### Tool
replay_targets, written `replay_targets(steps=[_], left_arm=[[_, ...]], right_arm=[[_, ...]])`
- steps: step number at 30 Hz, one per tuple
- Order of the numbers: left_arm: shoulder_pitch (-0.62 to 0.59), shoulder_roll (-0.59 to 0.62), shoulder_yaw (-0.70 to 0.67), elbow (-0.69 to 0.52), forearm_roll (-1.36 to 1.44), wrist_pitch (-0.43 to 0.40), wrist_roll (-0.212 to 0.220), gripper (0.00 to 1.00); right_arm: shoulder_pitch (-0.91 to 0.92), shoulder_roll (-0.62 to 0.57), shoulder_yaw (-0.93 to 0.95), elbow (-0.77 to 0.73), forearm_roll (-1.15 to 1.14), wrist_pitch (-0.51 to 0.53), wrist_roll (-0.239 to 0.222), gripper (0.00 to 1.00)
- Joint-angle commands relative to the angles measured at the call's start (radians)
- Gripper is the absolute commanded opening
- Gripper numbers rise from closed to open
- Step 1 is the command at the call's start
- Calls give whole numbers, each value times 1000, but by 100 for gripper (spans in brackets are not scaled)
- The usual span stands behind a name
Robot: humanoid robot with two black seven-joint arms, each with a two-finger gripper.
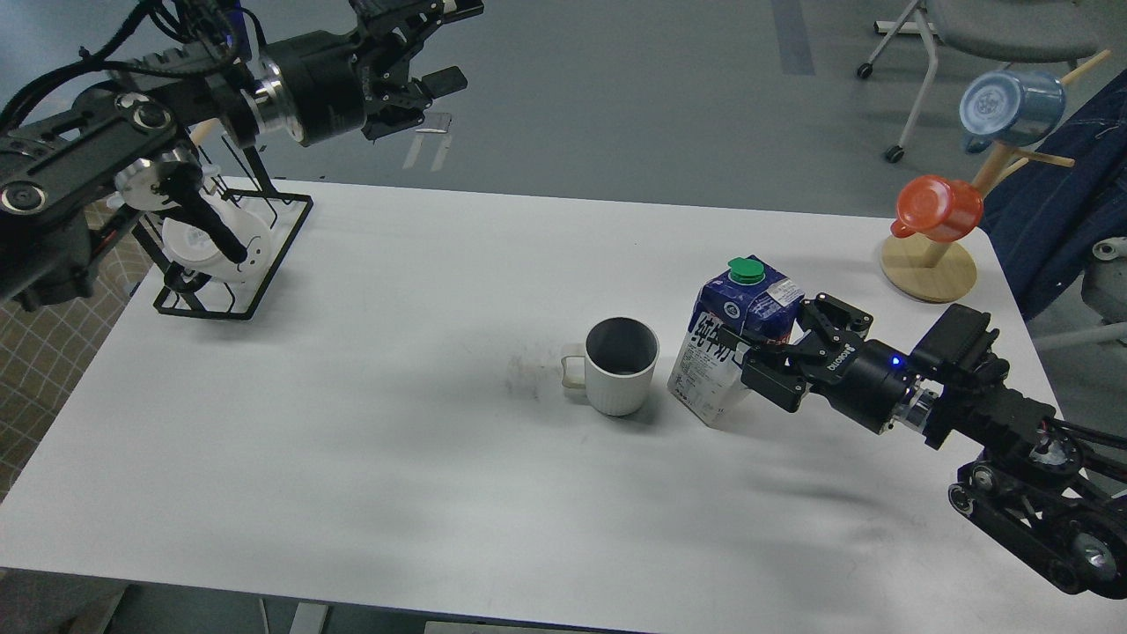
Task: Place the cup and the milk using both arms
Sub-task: 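Set the milk carton down next to the mug and open the right gripper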
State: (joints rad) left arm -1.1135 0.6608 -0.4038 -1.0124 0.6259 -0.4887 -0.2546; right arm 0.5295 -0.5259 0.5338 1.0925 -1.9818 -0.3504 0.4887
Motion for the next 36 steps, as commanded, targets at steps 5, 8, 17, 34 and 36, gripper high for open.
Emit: replay_targets(steps=[5, 8, 17, 34, 36], left_arm=[[0, 0, -1, 0, 0, 0, 0, 94], [0, 0, -1, 0, 0, 0, 0, 94], [8, -1, -1, 0, 0, 0, 0, 95], [15, -1, -3, 0, 0, 0, 0, 95], [15, -1, -3, 0, 0, 0, 0, 95]], right_arm=[[-9, -34, -1, 23, 1, 1, 0, 90], [-17, -40, -6, 29, 3, 1, 0, 90], [-39, -63, -6, 55, 4, 1, 0, 90], [-75, -137, -5, 145, 3, 5, 0, 91], [-83, -160, -1, 162, 3, 5, 0, 91]])
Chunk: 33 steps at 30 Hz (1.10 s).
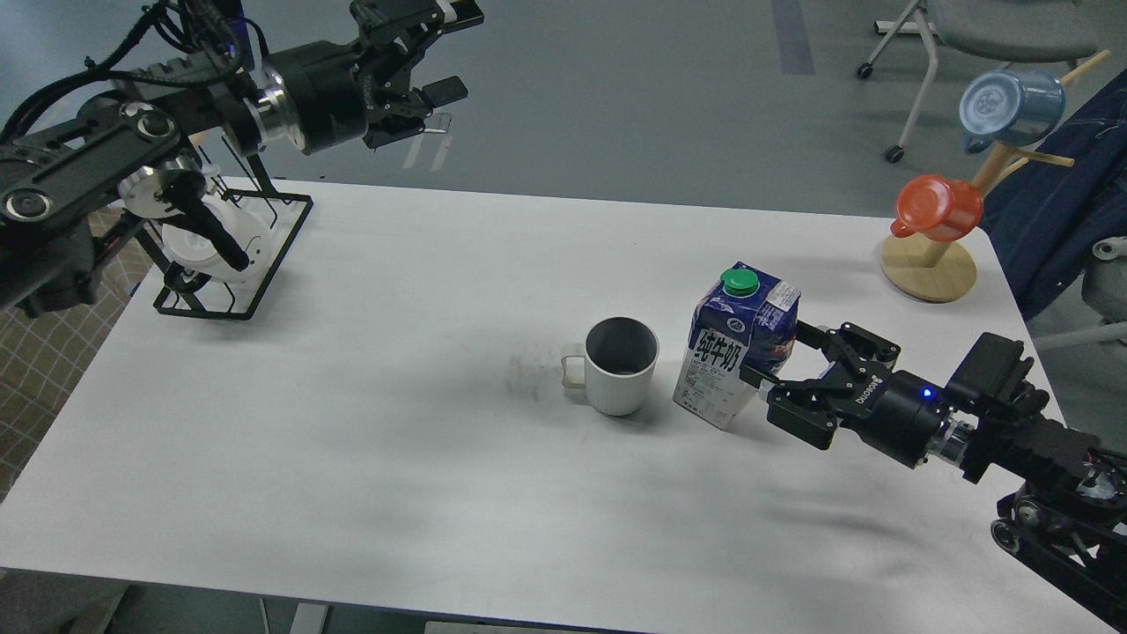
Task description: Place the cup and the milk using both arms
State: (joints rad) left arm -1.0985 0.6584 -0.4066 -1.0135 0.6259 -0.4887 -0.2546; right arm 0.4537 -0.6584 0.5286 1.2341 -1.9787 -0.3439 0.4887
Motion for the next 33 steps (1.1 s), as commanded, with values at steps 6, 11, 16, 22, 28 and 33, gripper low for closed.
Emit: replay_targets(steps=[6, 11, 16, 22, 28, 33], left_arm=[[0, 0, 0, 1, 3, 0, 0, 95], [6, 3, -6, 1, 6, 0, 0, 95], [8, 3, -18, 1, 9, 0, 0, 95], [9, 1, -32, 3, 0, 0, -2, 96], [9, -11, -86, 4, -3, 0, 0, 96], [9, -51, -141, 16, -6, 0, 6, 96]], right_arm=[[-30, -125, 13, 99, 6, -7, 0, 91], [-56, -268, 42, 212, 12, -7, 0, 92], [-55, -439, 105, 275, 117, 0, 0, 95], [23, -584, 174, 295, 499, 78, 0, 96], [274, -575, 237, 201, 855, 397, 0, 96], [468, -407, 232, 9, 1055, 525, 0, 97]])
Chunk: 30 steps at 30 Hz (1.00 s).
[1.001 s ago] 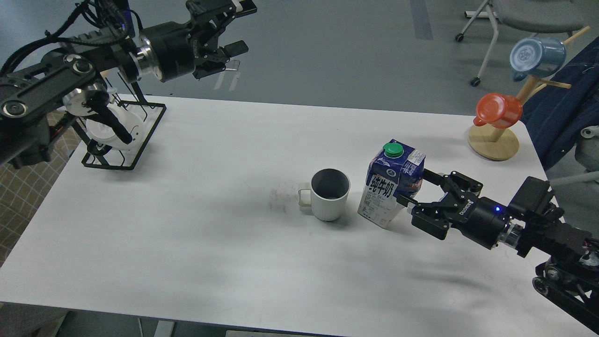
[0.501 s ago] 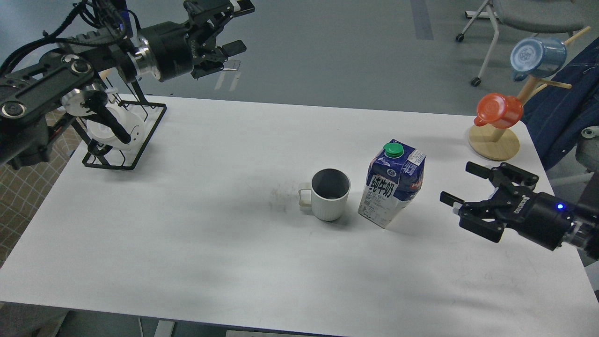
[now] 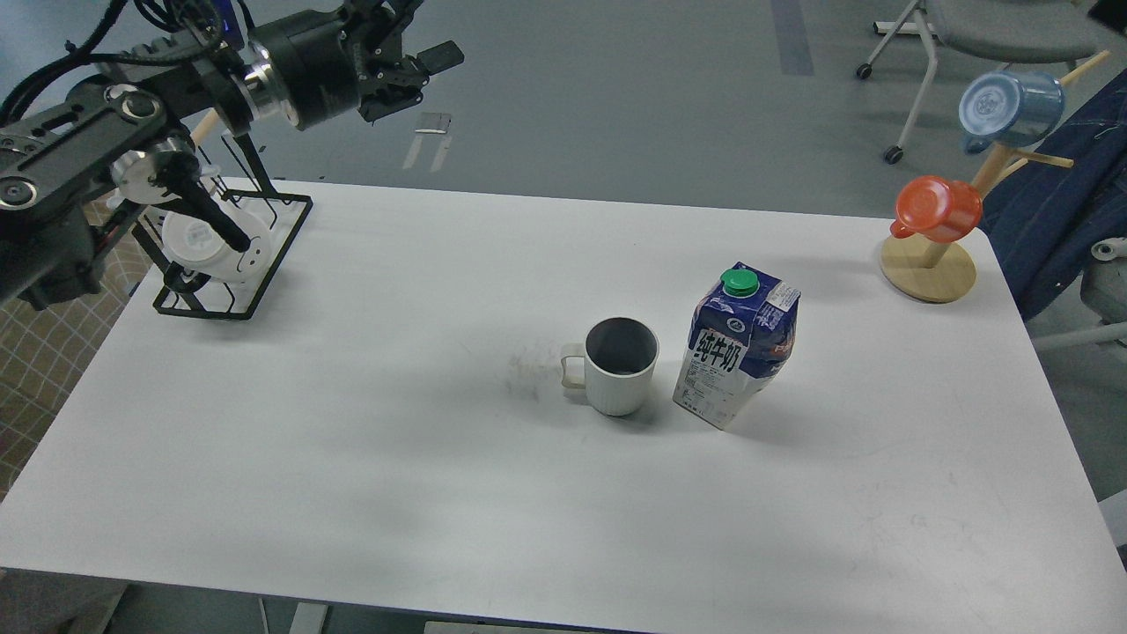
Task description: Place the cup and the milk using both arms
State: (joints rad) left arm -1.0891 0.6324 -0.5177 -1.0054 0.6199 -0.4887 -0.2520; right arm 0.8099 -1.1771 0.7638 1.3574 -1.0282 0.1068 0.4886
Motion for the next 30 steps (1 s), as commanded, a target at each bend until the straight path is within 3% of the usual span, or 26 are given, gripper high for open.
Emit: replay_targets(steps=[1, 7, 11, 15, 21, 26, 28, 30], left_arm=[[0, -29, -34, 8, 0, 13, 4, 96], [0, -68, -39, 13, -6, 140, 3, 97], [0, -149, -41, 103, -11, 229, -3, 97], [-11, -230, -73, 260, -12, 211, -4, 97], [8, -307, -136, 343, -104, 144, 16, 95], [52, -344, -143, 398, -216, 90, 33, 95], [66, -341, -145, 399, -223, 0, 33, 96], [75, -339, -150, 399, -229, 0, 34, 96]], right_arm=[[136, 143, -4, -145, 118, 88, 0, 97], [310, 471, -5, -493, 134, 111, 0, 97], [396, 661, -8, -694, 134, 111, 0, 100], [443, 856, 0, -884, 137, 100, 0, 100], [430, 959, 3, -922, 206, 116, 0, 97], [361, 979, 3, -916, 481, 313, 0, 98], [347, 979, 3, -920, 551, 370, -2, 98], [331, 984, 3, -919, 599, 382, -25, 100]])
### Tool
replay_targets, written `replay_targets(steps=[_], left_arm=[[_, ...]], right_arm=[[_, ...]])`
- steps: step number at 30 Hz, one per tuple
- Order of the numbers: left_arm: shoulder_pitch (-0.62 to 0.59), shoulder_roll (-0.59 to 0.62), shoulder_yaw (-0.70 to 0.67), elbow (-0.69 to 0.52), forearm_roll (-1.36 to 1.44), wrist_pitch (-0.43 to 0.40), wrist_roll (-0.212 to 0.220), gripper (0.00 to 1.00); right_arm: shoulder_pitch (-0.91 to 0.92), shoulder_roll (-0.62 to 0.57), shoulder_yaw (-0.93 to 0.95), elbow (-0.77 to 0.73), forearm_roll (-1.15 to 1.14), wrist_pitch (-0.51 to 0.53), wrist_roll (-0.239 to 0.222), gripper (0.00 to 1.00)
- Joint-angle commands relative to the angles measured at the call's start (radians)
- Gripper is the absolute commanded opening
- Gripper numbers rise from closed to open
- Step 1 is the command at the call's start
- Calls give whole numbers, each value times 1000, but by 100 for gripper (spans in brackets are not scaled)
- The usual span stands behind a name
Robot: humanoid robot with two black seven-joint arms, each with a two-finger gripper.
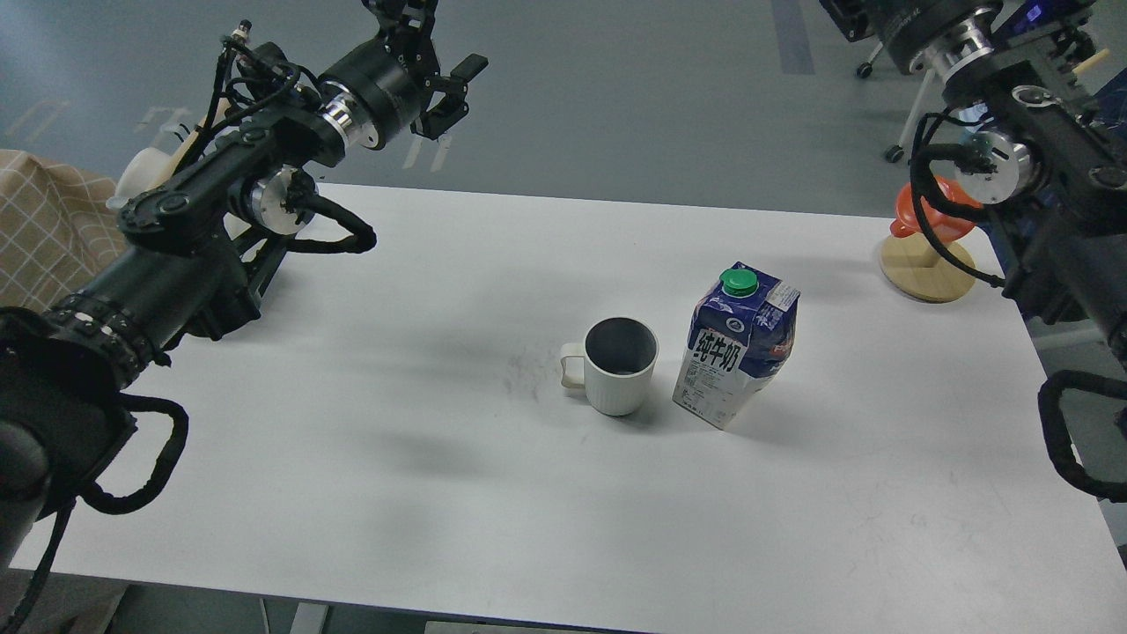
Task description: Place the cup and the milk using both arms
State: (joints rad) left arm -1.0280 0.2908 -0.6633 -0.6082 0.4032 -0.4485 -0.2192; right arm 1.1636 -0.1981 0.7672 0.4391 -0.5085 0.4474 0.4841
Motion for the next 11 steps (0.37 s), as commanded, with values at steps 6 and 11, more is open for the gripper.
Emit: replay_targets(steps=[6, 11], left_arm=[[32, 2, -10, 7, -21, -40, 0, 98], [45, 1, -50, 7, -44, -40, 0, 98]], right_arm=[[-41, 26, 3, -3, 108, 41, -12, 100], [-61, 35, 23, 3, 108, 41, -5, 100]])
